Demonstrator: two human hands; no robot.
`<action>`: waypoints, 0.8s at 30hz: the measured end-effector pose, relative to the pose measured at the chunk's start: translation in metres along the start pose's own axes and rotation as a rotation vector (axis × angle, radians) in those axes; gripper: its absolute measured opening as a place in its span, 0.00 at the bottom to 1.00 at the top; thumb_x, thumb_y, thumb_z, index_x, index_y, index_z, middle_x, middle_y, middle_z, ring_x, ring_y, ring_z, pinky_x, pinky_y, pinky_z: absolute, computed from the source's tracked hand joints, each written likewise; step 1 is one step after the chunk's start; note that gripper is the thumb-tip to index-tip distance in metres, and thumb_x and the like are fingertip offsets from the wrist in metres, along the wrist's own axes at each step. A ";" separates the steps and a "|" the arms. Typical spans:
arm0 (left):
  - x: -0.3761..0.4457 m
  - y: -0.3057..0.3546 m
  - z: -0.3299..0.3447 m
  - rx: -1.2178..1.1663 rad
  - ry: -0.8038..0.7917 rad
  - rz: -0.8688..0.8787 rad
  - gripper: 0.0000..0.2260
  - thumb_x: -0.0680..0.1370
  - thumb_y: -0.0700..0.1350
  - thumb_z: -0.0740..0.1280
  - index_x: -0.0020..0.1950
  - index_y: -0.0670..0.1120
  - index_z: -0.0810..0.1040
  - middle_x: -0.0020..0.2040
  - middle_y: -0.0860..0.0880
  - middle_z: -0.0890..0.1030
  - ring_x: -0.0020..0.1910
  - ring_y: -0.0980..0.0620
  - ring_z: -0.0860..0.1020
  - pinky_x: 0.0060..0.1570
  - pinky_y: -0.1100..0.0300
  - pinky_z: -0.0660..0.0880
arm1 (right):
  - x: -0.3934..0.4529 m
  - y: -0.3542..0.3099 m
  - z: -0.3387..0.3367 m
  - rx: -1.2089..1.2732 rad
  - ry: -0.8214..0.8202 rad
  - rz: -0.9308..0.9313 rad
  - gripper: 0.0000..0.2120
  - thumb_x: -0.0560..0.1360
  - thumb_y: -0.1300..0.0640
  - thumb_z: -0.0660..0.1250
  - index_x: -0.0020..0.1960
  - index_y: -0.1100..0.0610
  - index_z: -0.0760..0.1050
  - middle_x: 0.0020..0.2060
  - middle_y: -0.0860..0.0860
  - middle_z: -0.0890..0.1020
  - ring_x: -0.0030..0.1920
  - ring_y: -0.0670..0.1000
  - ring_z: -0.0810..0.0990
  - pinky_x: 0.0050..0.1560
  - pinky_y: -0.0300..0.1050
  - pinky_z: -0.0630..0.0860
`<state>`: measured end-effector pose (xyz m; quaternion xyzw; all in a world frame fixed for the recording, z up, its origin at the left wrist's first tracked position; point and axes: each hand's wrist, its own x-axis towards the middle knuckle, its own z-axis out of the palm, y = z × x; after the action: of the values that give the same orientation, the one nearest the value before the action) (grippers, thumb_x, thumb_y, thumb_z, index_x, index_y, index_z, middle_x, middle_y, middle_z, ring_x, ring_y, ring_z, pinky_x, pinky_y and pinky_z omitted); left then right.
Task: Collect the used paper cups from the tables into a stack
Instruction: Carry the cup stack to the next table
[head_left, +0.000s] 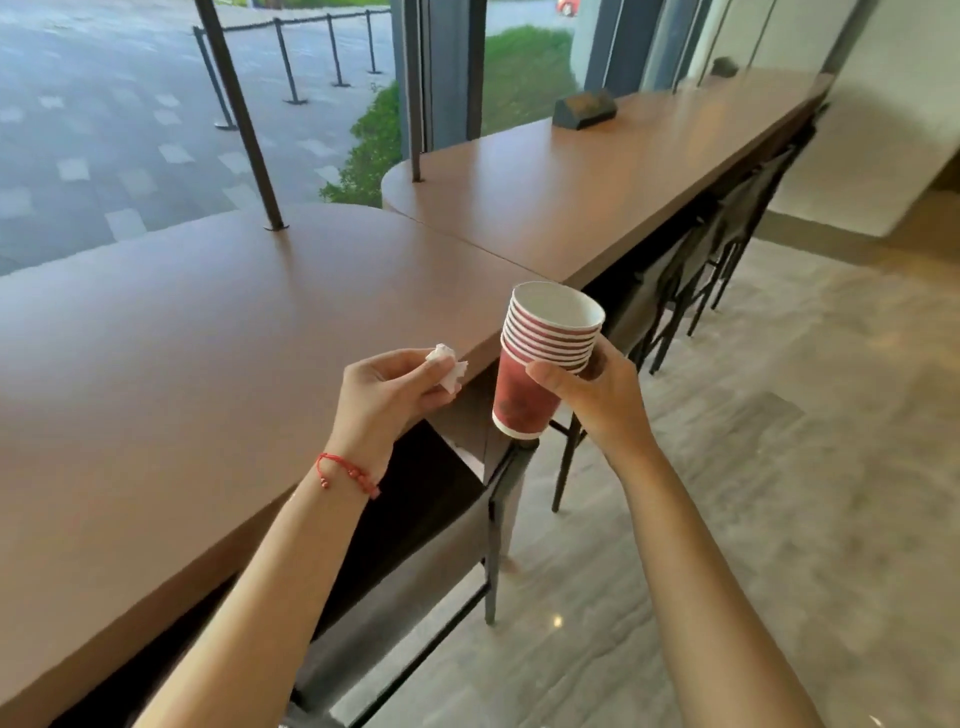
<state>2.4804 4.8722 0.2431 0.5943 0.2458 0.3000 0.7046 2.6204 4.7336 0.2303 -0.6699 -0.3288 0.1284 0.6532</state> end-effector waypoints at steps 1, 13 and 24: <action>-0.002 -0.005 0.014 0.000 -0.028 -0.019 0.03 0.66 0.48 0.73 0.35 0.50 0.85 0.38 0.49 0.85 0.40 0.52 0.84 0.37 0.65 0.79 | -0.007 0.005 -0.016 -0.005 0.035 0.012 0.24 0.60 0.48 0.75 0.54 0.46 0.73 0.47 0.41 0.80 0.47 0.34 0.79 0.42 0.26 0.74; -0.036 -0.097 0.228 0.170 -0.327 -0.242 0.02 0.72 0.44 0.70 0.40 0.48 0.81 0.35 0.51 0.84 0.36 0.56 0.83 0.33 0.69 0.76 | -0.111 0.069 -0.233 -0.054 0.438 0.246 0.22 0.56 0.46 0.77 0.48 0.46 0.77 0.41 0.41 0.84 0.44 0.39 0.82 0.41 0.30 0.74; -0.063 -0.167 0.406 0.182 -0.585 -0.364 0.06 0.73 0.40 0.70 0.35 0.44 0.82 0.32 0.48 0.83 0.34 0.53 0.83 0.35 0.66 0.78 | -0.178 0.106 -0.387 -0.038 0.716 0.366 0.25 0.58 0.50 0.77 0.53 0.51 0.76 0.50 0.50 0.84 0.52 0.49 0.82 0.56 0.49 0.78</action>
<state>2.7437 4.5277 0.1477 0.6617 0.1611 -0.0367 0.7313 2.7483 4.3271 0.1266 -0.7318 0.0422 -0.0049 0.6802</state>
